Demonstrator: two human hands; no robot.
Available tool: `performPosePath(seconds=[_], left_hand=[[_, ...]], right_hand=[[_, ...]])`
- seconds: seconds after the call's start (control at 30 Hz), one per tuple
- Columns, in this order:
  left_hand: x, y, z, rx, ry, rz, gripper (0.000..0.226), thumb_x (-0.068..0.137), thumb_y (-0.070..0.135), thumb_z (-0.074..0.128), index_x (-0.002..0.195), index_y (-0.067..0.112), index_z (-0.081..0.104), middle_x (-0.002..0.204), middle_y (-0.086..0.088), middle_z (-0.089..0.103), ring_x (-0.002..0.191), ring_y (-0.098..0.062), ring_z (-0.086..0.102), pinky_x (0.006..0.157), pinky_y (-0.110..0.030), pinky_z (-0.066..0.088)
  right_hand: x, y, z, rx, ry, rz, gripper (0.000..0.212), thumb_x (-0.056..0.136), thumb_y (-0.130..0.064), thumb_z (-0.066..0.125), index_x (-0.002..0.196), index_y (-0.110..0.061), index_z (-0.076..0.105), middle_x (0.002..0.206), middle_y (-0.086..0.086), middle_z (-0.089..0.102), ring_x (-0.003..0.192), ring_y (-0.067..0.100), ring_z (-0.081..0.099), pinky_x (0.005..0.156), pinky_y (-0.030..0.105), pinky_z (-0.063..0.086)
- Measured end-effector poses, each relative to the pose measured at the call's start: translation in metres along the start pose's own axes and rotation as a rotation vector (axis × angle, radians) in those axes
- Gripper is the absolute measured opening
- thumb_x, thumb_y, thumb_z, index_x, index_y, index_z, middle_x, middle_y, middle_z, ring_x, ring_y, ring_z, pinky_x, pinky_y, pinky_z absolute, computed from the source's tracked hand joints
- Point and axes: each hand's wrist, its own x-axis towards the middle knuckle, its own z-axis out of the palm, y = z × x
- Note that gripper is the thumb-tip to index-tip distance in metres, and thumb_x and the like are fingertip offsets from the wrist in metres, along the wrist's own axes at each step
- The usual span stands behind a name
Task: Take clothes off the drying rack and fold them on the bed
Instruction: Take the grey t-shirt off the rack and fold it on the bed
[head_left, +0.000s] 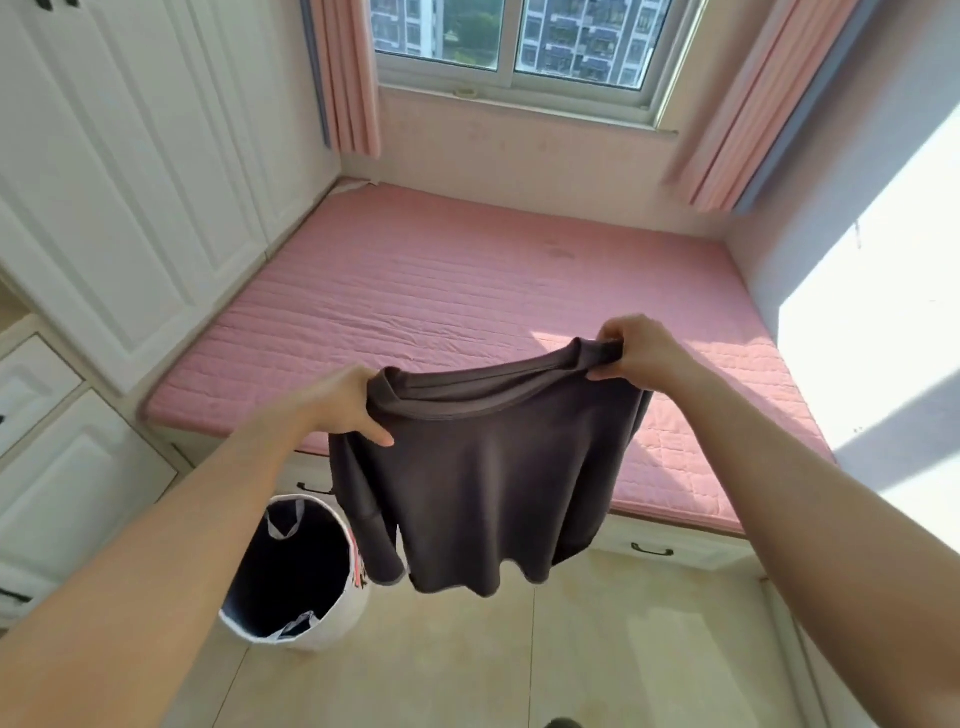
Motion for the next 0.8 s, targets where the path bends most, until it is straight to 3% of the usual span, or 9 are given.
performPosePath(seconds=[0.1, 0.2, 0.27, 0.33, 0.47, 0.63, 0.73, 0.8], left_hand=[[0.031, -0.008, 0.001, 0.074, 0.238, 0.022, 0.026, 0.068, 0.018, 0.085, 0.09, 0.015, 0.072, 0.086, -0.001, 0.07, 0.087, -0.023, 0.064, 0.073, -0.031, 0.046], [0.058, 0.001, 0.001, 0.193, 0.44, 0.031, 0.002, 0.08, 0.014, 0.072, 0.081, 0.011, 0.071, 0.078, -0.009, 0.066, 0.079, -0.03, 0.062, 0.064, -0.032, 0.039], [0.08, 0.009, 0.001, 0.261, 0.547, 0.021, 0.01, 0.083, 0.004, 0.062, 0.078, 0.01, 0.068, 0.077, -0.009, 0.057, 0.075, -0.034, 0.059, 0.061, -0.033, 0.038], [0.101, 0.02, 0.0, 0.326, 0.602, -0.012, 0.017, 0.086, 0.0, 0.057, 0.088, 0.011, 0.071, 0.083, -0.008, 0.049, 0.073, -0.031, 0.054, 0.061, -0.035, 0.037], [0.143, 0.03, -0.005, 0.424, 0.628, -0.124, 0.027, 0.088, 0.005, 0.058, 0.106, 0.021, 0.07, 0.101, -0.007, 0.054, 0.084, -0.034, 0.059, 0.062, -0.034, 0.037], [0.207, 0.023, -0.005, 0.199, 0.615, -0.3, 0.031, 0.082, -0.005, 0.049, 0.096, 0.02, 0.061, 0.098, -0.012, 0.064, 0.08, -0.035, 0.057, 0.065, -0.037, 0.043], [0.245, 0.023, 0.001, -0.198, 0.589, -0.348, 0.033, 0.077, -0.015, 0.05, 0.082, 0.017, 0.05, 0.082, -0.013, 0.064, 0.065, -0.032, 0.066, 0.067, -0.045, 0.056], [0.271, 0.027, 0.004, -0.48, 0.623, -0.333, 0.035, 0.081, -0.017, 0.039, 0.077, 0.018, 0.045, 0.09, -0.015, 0.061, 0.068, -0.033, 0.07, 0.071, -0.048, 0.059]], right_hand=[[0.012, 0.022, 0.0, -0.183, -0.03, 0.117, 0.011, 0.075, -0.009, 0.076, 0.077, -0.015, 0.067, 0.078, 0.008, 0.063, 0.078, 0.028, 0.061, 0.068, 0.034, 0.049], [0.023, 0.038, 0.006, -0.28, 0.077, 0.247, 0.022, 0.078, 0.001, 0.056, 0.074, -0.019, 0.066, 0.078, 0.01, 0.062, 0.08, 0.033, 0.064, 0.065, 0.034, 0.047], [0.036, 0.048, 0.009, -0.326, 0.149, 0.295, 0.031, 0.077, 0.005, 0.049, 0.085, -0.017, 0.068, 0.089, 0.011, 0.061, 0.086, 0.035, 0.063, 0.068, 0.032, 0.042], [0.053, 0.064, 0.009, -0.34, 0.187, 0.328, 0.031, 0.081, 0.005, 0.048, 0.094, -0.014, 0.069, 0.1, 0.012, 0.06, 0.092, 0.037, 0.062, 0.071, 0.034, 0.043], [0.087, 0.101, 0.005, -0.357, 0.18, 0.376, 0.033, 0.085, 0.002, 0.045, 0.103, -0.011, 0.068, 0.109, 0.014, 0.06, 0.098, 0.038, 0.061, 0.078, 0.038, 0.047], [0.135, 0.151, 0.0, -0.309, 0.153, 0.48, 0.039, 0.082, 0.004, 0.043, 0.104, -0.018, 0.067, 0.11, 0.013, 0.065, 0.102, 0.034, 0.061, 0.079, 0.034, 0.044], [0.168, 0.173, 0.003, -0.086, 0.209, 0.508, 0.038, 0.083, 0.005, 0.039, 0.105, -0.012, 0.064, 0.093, 0.018, 0.064, 0.096, 0.038, 0.062, 0.074, 0.035, 0.043], [0.192, 0.184, 0.007, 0.118, 0.227, 0.541, 0.044, 0.082, 0.009, 0.033, 0.113, -0.008, 0.06, 0.079, 0.016, 0.062, 0.079, 0.037, 0.068, 0.068, 0.036, 0.05]])
